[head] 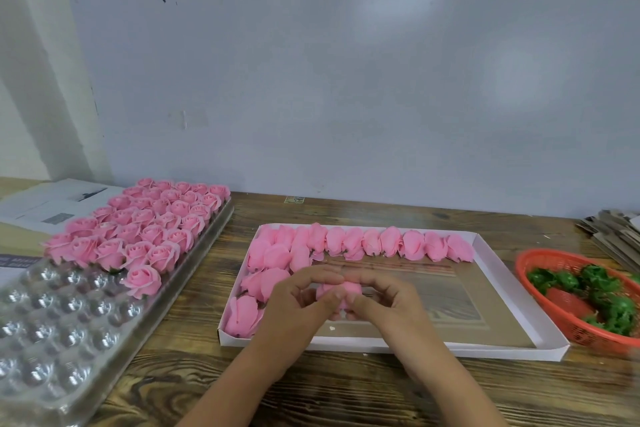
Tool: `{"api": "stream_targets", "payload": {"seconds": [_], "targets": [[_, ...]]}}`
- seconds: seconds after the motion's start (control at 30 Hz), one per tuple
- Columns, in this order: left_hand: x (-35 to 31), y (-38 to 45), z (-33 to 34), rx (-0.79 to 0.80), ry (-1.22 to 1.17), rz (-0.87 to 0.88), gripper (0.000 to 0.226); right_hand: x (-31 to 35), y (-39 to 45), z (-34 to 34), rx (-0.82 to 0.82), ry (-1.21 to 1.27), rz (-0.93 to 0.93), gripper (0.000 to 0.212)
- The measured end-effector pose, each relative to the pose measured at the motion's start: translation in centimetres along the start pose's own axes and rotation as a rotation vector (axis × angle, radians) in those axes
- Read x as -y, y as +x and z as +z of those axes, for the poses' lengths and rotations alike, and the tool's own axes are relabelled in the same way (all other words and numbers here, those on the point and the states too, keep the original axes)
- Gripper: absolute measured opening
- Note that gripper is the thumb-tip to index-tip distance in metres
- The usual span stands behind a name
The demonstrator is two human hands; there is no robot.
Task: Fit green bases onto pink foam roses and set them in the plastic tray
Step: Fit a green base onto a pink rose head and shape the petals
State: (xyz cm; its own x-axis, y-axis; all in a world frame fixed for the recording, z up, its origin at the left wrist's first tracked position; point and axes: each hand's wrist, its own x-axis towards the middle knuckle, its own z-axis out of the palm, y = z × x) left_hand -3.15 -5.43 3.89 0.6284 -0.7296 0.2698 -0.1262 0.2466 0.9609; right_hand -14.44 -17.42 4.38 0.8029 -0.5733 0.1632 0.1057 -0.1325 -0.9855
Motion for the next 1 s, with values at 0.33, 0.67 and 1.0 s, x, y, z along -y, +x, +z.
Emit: {"api": "stream_targets", "payload": {"seconds": [0.33,0.67,1.0], "targets": [[-0.4,-0.1,0.0,-0.019,-0.061,-0.078,0.016,0.4,-0.2,0.0,-0.027,-0.047,-0.058,0.031],[-0.9,-0.2,0.1,-0.040,-0.140,-0.144,0.015,0.9,-0.4,-0.1,-0.010,-0.050,-0.072,0.038],[-1.0,-0.2,0.3,-0.081,-0.138,-0.126,0.013,0.8,-0.4,0.2,-0.035,-0.101,-0.053,0.039]]}}
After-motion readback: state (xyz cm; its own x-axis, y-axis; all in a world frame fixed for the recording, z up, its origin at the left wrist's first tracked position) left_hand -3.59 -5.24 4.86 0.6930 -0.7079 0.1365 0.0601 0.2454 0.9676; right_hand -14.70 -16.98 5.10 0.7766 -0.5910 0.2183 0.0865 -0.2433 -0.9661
